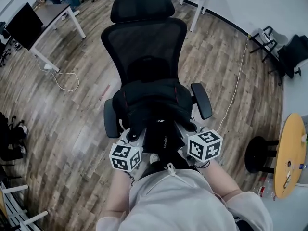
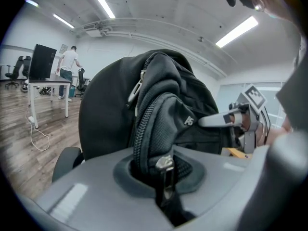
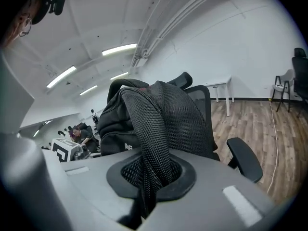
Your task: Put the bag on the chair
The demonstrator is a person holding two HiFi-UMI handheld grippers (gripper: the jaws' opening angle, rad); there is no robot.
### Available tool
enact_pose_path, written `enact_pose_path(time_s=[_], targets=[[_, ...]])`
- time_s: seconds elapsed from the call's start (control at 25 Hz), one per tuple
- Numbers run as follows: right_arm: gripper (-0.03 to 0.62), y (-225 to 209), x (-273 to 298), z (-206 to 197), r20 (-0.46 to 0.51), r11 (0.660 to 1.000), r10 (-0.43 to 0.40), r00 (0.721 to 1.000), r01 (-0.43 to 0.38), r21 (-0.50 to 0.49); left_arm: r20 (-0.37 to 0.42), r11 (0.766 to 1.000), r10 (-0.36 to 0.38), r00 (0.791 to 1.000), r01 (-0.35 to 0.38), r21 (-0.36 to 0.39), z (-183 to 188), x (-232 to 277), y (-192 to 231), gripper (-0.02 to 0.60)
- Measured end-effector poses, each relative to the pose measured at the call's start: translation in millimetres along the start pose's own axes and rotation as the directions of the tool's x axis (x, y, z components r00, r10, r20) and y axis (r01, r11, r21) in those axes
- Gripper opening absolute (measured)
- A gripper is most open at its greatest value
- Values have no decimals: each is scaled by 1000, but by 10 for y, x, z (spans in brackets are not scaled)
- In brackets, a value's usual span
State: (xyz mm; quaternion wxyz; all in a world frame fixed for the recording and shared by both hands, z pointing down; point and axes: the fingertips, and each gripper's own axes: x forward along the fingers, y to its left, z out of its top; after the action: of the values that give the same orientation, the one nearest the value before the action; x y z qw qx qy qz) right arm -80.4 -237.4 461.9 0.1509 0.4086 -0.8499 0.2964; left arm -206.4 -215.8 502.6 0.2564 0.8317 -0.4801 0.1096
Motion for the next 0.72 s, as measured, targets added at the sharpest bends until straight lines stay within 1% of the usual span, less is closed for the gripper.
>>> enact_pose_path(time_s=[0.24, 0.56, 0.72], targets=[[12, -383, 506, 155, -56, 999, 32, 998, -31, 17, -24, 998, 24, 999, -25, -54, 45, 519, 317, 38], [12, -894, 1258, 304, -102, 999, 44, 994, -44, 5, -39, 993, 49, 998, -53, -108, 26, 1249, 808, 38], [14, -1137, 1582, 311, -110, 999, 48, 993, -47, 15, -65, 990, 79, 995, -86, -115, -9, 1562, 1020, 38]])
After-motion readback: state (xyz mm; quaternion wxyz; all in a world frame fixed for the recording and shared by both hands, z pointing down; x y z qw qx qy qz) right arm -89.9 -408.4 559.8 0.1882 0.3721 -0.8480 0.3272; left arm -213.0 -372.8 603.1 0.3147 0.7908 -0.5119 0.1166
